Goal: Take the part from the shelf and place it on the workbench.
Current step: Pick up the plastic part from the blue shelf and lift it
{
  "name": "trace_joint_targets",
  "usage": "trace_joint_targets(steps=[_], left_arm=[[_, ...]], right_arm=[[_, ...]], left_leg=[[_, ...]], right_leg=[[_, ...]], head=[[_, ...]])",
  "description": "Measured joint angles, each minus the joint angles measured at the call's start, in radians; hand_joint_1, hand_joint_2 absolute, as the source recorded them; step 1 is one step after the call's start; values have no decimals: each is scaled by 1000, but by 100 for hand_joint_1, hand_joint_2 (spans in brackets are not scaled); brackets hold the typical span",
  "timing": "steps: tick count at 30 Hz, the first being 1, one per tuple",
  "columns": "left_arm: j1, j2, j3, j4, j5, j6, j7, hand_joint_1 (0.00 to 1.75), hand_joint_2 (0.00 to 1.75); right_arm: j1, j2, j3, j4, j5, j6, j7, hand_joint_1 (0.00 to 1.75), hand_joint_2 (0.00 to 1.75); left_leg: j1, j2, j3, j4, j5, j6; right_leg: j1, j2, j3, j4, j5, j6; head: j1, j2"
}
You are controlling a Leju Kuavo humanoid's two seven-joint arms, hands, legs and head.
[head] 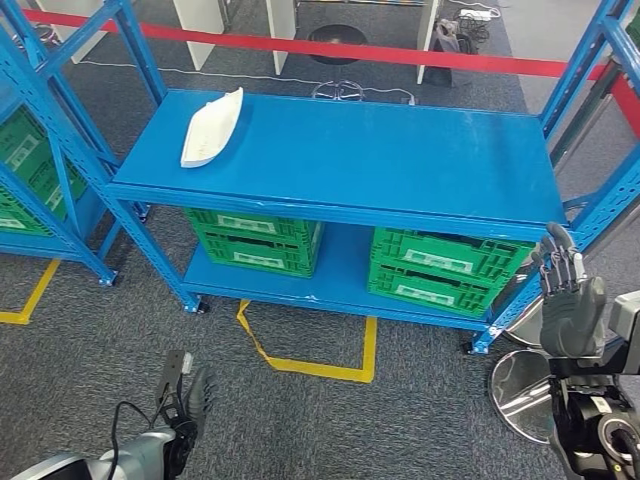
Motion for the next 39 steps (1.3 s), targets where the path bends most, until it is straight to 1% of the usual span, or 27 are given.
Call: trace_joint_targets(steps=[6,11,16,21,24,26,27,28,29,30,31,32,33,34,35,36,37,38,39], left_arm=[[0,0,0,0,4,-7,3,0,0],[1,-1,4,0,35,-57,3,0,0],[2,-2,6,0,34,-64,-4,0,0],[2,-2,10,0,33,-70,-4,0,0],[1,-2,14,0,31,-74,-6,0,0],[-1,-2,14,0,28,-77,-5,0,0],[-2,-3,14,0,27,-78,-4,0,0],[-3,-3,14,0,27,-78,-3,0,0],[-3,-4,14,0,27,-79,-3,0,0],[-2,-4,14,0,27,-79,-2,0,0],[-2,-4,14,0,27,-79,-2,0,0],[0,-3,14,0,27,-79,-2,0,0],[1,-3,14,0,27,-79,-2,0,0],[3,-3,14,0,27,-79,-2,0,0],[3,-4,14,0,28,-79,-1,0,0],[4,-4,14,0,28,-79,-1,0,0],[3,-4,14,0,28,-79,0,0,0],[2,-3,14,0,28,-79,0,0,0],[1,-3,15,0,28,-79,1,0,0]], right_arm=[[0,0,0,5,6,-1,-1,0,0],[0,0,1,6,33,-3,-1,0,0],[4,0,1,6,46,9,-1,0,0],[13,2,0,7,70,-7,-3,0,0],[17,3,-1,8,72,11,-12,0,0],[18,3,-2,7,71,35,-22,0,0],[19,3,-4,7,71,45,-25,0,0],[19,3,-5,6,71,52,-28,0,0],[18,3,-6,5,71,57,-29,0,0],[18,3,-7,5,71,61,-30,0,0],[18,3,-7,5,71,64,-31,0,0],[20,3,-8,5,71,68,-31,0,0],[22,3,-8,5,72,71,-31,0,0],[24,3,-8,6,72,74,-31,0,0],[24,3,-8,6,73,76,-31,0,0],[24,3,-8,6,74,77,-31,0,0],[24,3,-8,6,74,78,-31,0,0],[23,3,-8,6,74,79,-32,0,0],[24,3,-8,6,74,80,-32,0,0]], left_leg=[[0,0,0,0,0,0],[0,0,0,0,0,0],[-2,0,0,1,-1,1],[-5,-1,0,3,-2,3],[-9,0,0,4,-5,10],[-9,4,5,-5,-7,19],[-7,7,12,-11,-7,24],[-4,11,21,-17,-8,29],[-2,15,30,-20,-9,33],[-1,19,36,-21,-10,34],[-1,23,39,-21,-13,35],[0,26,42,-21,-16,33],[0,30,45,-21,-20,30],[1,32,51,-21,-25,26],[3,35,58,-20,-31,21],[5,38,68,-20,-39,15],[7,40,77,-20,-45,8],[8,41,82,-18,-52,1],[8,43,85,-17,-58,-7]], right_leg=[[0,0,0,0,0,0],[0,0,0,0,0,0],[-1,0,0,-1,0,0],[-3,0,1,-1,-1,3],[-7,2,1,-4,-1,10],[-6,4,3,3,6,18],[-5,-2,1,11,5,20],[-3,-15,-6,33,-4,23],[-3,-31,-23,66,-24,25],[-4,-48,-50,121,-52,28],[-6,-60,-84,187,-82,31],[-9,-66,-118,248,-105,36],[-13,-70,-141,285,-113,40],[-18,-72,-147,285,-103,45],[-24,-75,-131,245,-73,51],[-29,-79,-100,174,-33,57],[-30,-82,-69,109,-9,60],[-29,-87,-46,55,-2,56],[-26,-89,-31,27,-1,48]], head=[[0,0],[0,0],[0,0],[0,0],[0,0],[0,0],[0,0],[2,0],[5,0],[9,0],[12,0],[14,0],[14,0],[14,0],[14,0],[14,0],[16,0],[19,0],[19,0]])
